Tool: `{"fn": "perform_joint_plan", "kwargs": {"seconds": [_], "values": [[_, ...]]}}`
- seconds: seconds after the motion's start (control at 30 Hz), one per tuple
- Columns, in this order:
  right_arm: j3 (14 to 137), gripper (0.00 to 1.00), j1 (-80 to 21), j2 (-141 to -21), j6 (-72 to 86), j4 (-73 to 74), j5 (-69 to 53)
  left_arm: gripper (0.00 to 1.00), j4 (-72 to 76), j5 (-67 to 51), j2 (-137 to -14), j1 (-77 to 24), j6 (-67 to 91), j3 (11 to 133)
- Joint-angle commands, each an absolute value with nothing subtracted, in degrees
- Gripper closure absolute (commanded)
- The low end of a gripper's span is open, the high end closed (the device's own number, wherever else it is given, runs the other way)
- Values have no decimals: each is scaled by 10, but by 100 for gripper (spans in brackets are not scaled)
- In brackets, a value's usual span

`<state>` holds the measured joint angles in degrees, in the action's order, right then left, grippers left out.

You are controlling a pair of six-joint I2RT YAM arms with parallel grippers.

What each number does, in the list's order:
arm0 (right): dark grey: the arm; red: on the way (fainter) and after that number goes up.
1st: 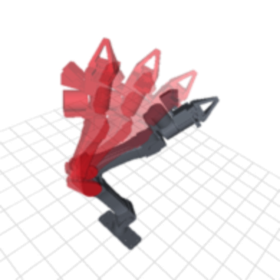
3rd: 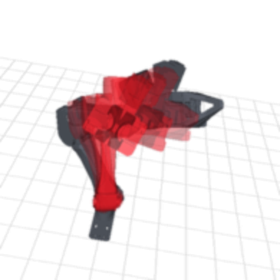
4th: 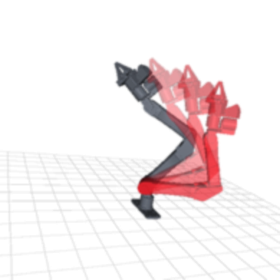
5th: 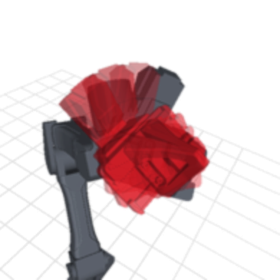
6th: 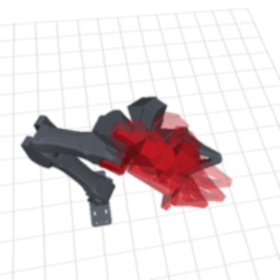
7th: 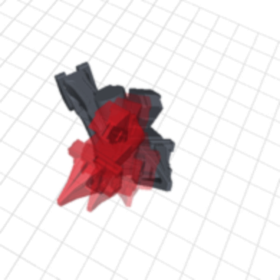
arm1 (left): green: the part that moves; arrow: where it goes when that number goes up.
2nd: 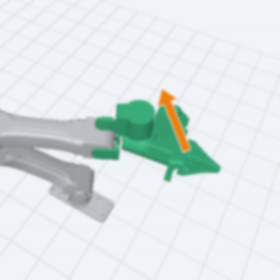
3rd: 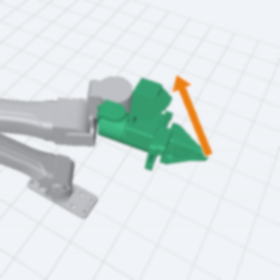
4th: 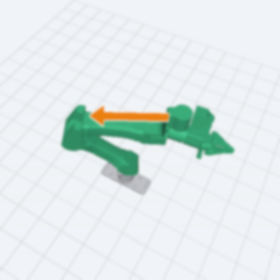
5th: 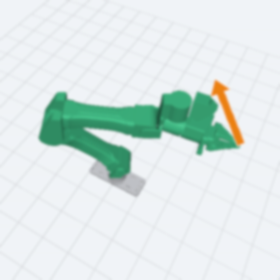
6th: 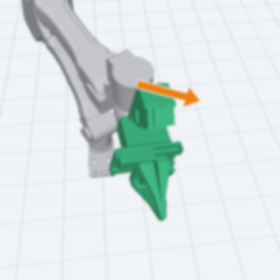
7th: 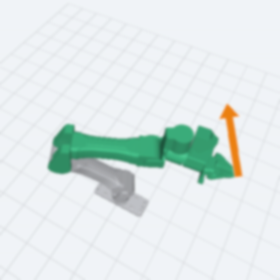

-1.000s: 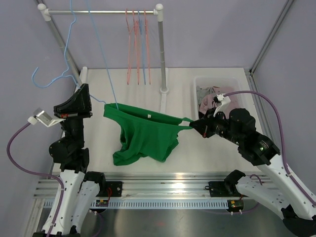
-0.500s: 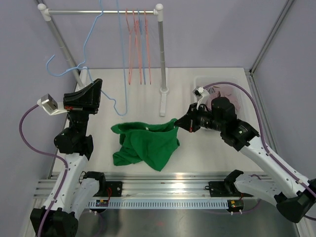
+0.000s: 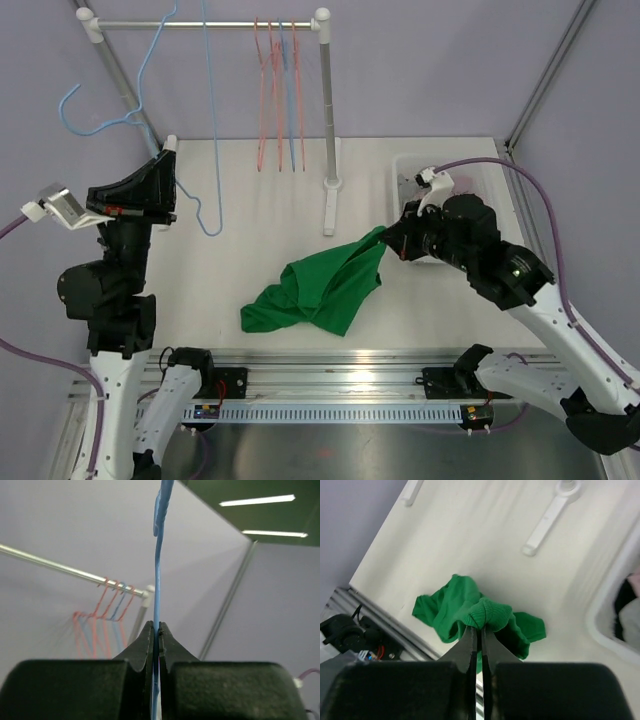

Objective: Remove the tank top from the hanger

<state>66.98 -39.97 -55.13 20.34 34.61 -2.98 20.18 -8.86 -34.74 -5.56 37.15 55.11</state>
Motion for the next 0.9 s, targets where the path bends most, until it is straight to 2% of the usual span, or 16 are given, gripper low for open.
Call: {"fn": "perform_joint_plan", "kwargs": {"seconds": [0.0, 0.07, 0.17, 0.23, 0.4, 0.47, 0.5, 0.53, 0.57, 0.6, 0.7, 0.87], "values": [[746, 100, -404, -513, 147, 409, 97, 100, -53, -54, -366, -55, 272, 594], [788, 100, -404, -512, 124, 440, 105, 100, -105, -56, -371, -55, 262, 598], [822, 100, -404, -546, 107, 460, 26, 100, -168, -41, -375, -55, 244, 609], [813, 100, -404, -563, 112, 449, -69, 100, -189, -27, -377, -55, 238, 616], [680, 100, -425, -595, 163, 304, -162, 100, -246, -35, -422, -55, 220, 661], [632, 95, -452, -618, 185, 257, -153, 100, -268, -47, -466, -55, 213, 698], [618, 86, -459, -625, 190, 243, -148, 100, -274, -53, -483, -55, 209, 711], [593, 71, -464, -631, 205, 230, -140, 100, -279, -58, -497, -55, 206, 724], [583, 23, -470, -636, 211, 215, -128, 100, -293, -61, -529, -55, 200, 742], [575, 1, -470, -636, 215, 210, -100, 100, -301, -59, -544, -55, 194, 775], [556, 1, -470, -619, 227, 215, -42, 100, -328, -56, -610, -55, 171, 850], [547, 0, -470, -577, 213, 235, -20, 100, -375, -45, -723, -56, 141, 973]]}}
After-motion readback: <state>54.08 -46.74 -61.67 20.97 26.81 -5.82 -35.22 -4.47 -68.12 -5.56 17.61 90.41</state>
